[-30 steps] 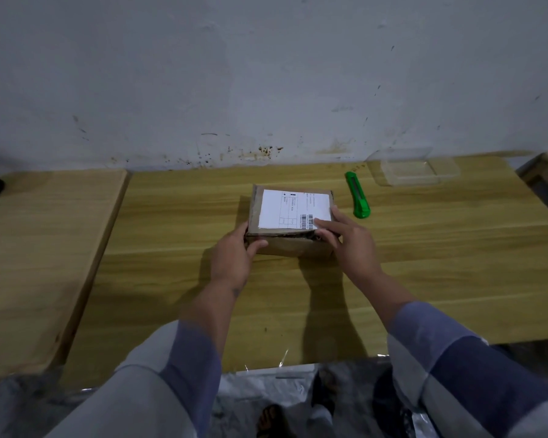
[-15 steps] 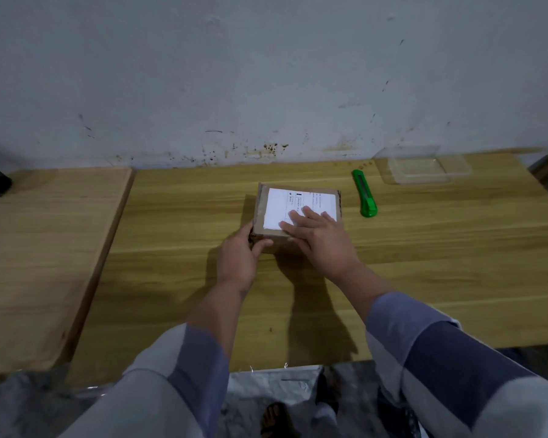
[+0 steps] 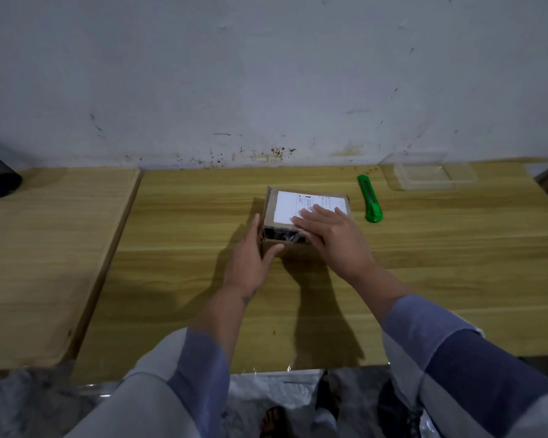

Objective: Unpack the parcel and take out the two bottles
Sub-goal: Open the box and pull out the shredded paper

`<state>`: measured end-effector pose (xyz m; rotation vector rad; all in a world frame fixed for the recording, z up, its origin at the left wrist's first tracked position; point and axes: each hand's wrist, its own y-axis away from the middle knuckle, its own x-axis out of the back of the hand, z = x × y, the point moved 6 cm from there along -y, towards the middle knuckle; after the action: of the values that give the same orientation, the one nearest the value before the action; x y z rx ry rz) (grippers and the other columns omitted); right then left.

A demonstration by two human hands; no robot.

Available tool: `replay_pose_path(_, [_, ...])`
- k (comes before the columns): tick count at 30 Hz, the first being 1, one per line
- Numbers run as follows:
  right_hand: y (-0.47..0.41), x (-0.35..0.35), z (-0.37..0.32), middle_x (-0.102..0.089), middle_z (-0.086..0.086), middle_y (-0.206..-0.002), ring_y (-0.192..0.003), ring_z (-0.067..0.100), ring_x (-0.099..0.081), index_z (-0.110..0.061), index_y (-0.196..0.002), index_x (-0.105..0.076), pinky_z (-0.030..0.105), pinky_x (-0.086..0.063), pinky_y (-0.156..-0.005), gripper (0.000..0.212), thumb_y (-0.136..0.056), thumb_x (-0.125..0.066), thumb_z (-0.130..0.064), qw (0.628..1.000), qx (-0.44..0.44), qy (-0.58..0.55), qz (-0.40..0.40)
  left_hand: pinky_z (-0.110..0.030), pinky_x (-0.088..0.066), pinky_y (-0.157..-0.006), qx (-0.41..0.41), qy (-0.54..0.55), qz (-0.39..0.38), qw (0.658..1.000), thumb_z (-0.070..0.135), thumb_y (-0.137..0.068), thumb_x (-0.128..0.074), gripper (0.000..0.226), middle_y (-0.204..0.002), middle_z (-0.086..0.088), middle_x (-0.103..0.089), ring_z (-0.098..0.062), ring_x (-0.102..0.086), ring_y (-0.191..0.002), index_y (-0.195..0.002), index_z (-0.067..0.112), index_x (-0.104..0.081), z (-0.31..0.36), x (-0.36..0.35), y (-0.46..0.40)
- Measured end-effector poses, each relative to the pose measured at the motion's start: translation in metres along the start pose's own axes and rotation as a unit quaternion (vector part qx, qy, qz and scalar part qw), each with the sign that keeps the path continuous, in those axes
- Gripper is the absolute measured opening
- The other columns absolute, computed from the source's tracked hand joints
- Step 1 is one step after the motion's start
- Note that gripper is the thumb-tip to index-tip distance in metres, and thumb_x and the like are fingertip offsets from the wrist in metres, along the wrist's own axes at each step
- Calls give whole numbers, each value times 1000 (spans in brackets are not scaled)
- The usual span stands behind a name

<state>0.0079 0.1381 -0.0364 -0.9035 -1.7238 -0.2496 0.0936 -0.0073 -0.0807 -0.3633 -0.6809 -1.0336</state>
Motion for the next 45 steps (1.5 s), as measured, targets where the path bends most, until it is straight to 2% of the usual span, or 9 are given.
replay_pose_path(4, [12, 7, 16, -49, 7, -142, -132, 29, -44, -33, -133, -49, 50, -36, -106, 57, -80, -63, -51, 995, -58, 74, 39, -22, -39, -93, -59, 8, 54, 997, 34, -94, -55, 54, -139, -2, -53, -18, -50, -125, -144, 26, -37, 14, 10, 7])
replay_pose_path(7, [37, 9, 29, -47, 16, -137, -122, 34, -48, -32, -134, -48, 49, -44, -96, 63, -76, -73, -39, 983, -153, 17, 100, -18, -40, -92, -74, 25, 84, 993, 24, -94, -57, 40, -132, -1, -59, -16, -55, -120, -134, 25, -53, 15, 15, 8])
replay_pose_path(13, [40, 20, 36, -58, 11, -120, -109, 27, -56, -12, -121, -59, 40, -48, -95, 47, -80, -55, 9, 941, -207, -159, 217, -10, -44, -69, -69, 19, 133, 988, 27, -94, -56, 41, -114, 9, -66, -9, -63, -95, -135, 24, -50, 33, 30, 3])
replay_pose_path(19, [6, 60, 43, -59, 5, -98, -83, 18, -59, -9, -106, -55, 39, -53, -79, 20, -87, -61, -6, 868, -284, -239, 330, -19, -44, -79, -50, 64, 164, 983, 28, -92, -60, 50, -128, 3, -63, -17, -64, -107, -138, 24, -40, 64, 39, -25])
replay_pose_path(28, [-57, 58, 64, -55, 1, -134, -120, 17, -53, -22, -140, -41, 28, -43, -101, 57, -89, -45, 3, 899, -274, -240, 242, -31, -50, -71, -80, -59, 167, 981, 28, -97, -50, 58, -127, 0, -61, -21, -61, -104, -149, 35, -24, 91, 36, -82])
replay_pose_path(31, [-70, 60, 80, -61, 8, -127, -112, 24, -57, -23, -141, -41, 21, -42, -84, 56, -91, -41, 2, 904, -287, -211, 235, -24, -44, -65, -62, -53, 168, 982, 25, -99, -47, 57, -114, -3, -65, -19, -61, -94, -149, 36, -22, 91, 35, -101])
replay_pose_path(34, [-87, 58, 96, -64, 18, -113, -98, 33, -60, -23, -138, -43, 36, -49, -78, 57, -88, -41, 4, 901, -310, -223, 207, -14, -30, -49, -31, -55, 179, 982, 19, -99, -45, 55, -79, 1, -56, -6, -47, -61, -148, 34, -26, 83, 37, -119])
replay_pose_path(39, [-117, 39, 103, -66, 14, -105, -88, 32, -63, -25, -135, -44, 39, -52, -75, 52, -88, -41, -1, 910, -301, -239, 155, -20, -34, -55, 7, -68, 199, 978, 16, -97, -47, 55, -63, 7, -46, -10, -45, -59, -147, 33, -30, 67, 44, -131])
replay_pose_path(45, [-118, 34, 111, -64, 9, -104, -79, 26, -59, -27, -143, -34, 36, -50, -69, 57, -92, -47, -6, 898, -322, -259, 148, -18, -36, -52, 20, -66, 181, 981, 22, -96, -52, 64, -81, 5, -59, -10, -54, -68, -151, 30, -18, 65, 49, -133])
